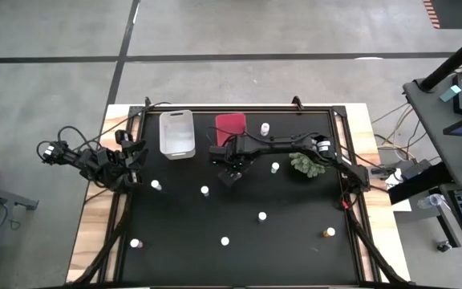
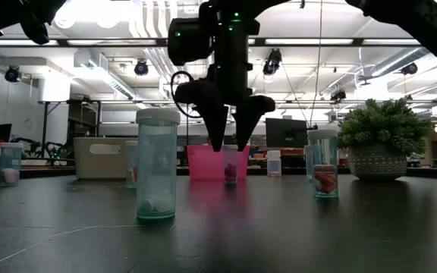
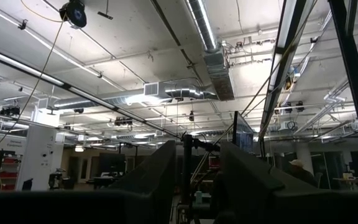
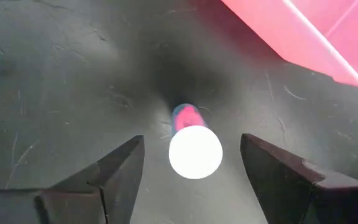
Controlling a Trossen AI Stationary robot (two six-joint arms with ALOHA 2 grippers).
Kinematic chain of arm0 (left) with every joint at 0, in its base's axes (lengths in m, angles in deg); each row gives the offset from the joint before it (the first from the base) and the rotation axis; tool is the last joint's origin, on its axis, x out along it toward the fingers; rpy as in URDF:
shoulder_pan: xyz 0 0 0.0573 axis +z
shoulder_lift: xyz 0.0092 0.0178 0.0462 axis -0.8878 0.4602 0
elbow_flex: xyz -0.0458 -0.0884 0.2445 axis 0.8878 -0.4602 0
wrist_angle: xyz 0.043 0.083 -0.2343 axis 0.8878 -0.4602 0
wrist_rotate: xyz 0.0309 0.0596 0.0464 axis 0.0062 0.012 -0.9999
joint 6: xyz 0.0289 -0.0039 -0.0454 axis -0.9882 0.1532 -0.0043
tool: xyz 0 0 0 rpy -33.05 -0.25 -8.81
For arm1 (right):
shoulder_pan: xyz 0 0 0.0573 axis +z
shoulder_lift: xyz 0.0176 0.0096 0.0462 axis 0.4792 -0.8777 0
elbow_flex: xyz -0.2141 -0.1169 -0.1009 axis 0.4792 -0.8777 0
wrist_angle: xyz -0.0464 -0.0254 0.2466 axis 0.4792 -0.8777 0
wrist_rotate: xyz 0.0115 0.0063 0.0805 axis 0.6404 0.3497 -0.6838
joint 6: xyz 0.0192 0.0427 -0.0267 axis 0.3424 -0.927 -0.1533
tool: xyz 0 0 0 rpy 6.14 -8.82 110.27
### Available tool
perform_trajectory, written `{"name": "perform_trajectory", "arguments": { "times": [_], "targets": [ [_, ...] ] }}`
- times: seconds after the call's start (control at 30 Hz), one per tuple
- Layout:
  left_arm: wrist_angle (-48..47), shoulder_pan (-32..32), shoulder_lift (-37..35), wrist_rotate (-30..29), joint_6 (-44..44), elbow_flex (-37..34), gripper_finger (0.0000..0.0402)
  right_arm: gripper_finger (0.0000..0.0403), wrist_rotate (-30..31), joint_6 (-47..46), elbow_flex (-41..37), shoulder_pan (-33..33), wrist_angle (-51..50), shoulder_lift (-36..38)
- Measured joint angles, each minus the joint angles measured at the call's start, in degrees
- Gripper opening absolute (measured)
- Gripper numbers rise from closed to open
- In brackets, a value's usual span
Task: Pick and place medicine bottles into bin by pill shape (circle, oval)
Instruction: Put the blue capsule bottle into the pink bin
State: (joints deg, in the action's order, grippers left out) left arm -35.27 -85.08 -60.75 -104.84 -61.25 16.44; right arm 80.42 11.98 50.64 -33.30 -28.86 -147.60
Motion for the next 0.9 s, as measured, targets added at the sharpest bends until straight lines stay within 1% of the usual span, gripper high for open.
{"name": "perform_trajectory", "arguments": {
  "times": [0.27, 0.67, 0.77, 0.9],
  "targets": [
    [0.0, 0.0, 0.0, 0.0, 0.02, -0.02, 0.0111, 0.0208, -0.01, -0.03, -1.36, 0.28, 0.79, -0.24],
    [0.0, 0.0, 0.0, 0.0, 0.02, -0.02, 0.0111, 0.0107, 0.01, 0.12, -2.88, 0.65, 2.8, -0.24],
    [0.0, 0.01, 0.0, 0.0, 0.0, -0.02, 0.0111, 0.0097, 0.02, 0.5, -2.88, 0.68, 3.19, -0.24],
    [0.0, 0.0, 0.0, 0.0, 0.01, -0.02, 0.0111, 0.0107, 0.02, 0.65, -2.88, 0.68, 3.19, -0.24]
  ]
}}
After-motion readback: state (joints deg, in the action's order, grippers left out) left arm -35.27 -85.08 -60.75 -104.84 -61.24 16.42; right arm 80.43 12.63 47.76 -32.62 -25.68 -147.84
